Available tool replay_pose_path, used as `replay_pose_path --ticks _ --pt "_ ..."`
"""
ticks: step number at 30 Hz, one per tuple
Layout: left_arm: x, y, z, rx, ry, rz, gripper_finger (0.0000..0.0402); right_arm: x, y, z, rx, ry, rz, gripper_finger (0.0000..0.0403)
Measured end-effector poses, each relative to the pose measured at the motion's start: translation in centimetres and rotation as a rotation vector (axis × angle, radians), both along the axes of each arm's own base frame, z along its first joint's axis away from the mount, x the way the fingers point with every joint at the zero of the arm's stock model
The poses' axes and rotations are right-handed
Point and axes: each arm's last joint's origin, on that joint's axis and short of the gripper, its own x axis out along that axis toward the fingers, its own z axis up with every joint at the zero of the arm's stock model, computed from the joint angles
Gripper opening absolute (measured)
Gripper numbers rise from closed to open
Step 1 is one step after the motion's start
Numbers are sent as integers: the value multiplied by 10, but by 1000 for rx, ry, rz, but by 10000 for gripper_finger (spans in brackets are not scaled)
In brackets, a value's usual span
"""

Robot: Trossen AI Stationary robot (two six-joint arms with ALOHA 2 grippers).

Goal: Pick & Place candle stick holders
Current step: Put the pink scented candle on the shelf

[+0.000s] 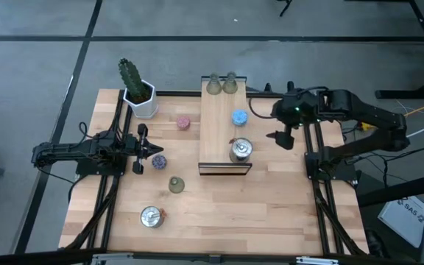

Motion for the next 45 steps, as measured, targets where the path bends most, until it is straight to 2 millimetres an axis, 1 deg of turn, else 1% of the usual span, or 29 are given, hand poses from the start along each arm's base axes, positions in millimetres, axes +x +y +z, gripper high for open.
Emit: replay_pose_path --ticks 6,11,19,23,27,30,39,45 --pt "0 0 0 0 0 0 6 -15 2 -20 19 -13 -28 398" --pt "0 0 0 0 0 0 6 -22 3 -34 35 0 -48 398" --pt "0 0 0 0 0 0 6 -26 4 -53 38 20 -47 398" --pt "0 0 0 0 0 0 6 -24 4 -64 42 28 -40 398" --pt "0 0 0 0 0 0 6 -21 4 -74 66 14 -22 398" --pt "0 0 0 0 0 0 6 -21 5 -78 74 -18 -12 398" --pt "0 0 0 0 0 0 6 -28 6 -89 85 -84 8 398" --pt "0 0 0 0 0 0 6 -34 7 -103 89 -55 7 398"
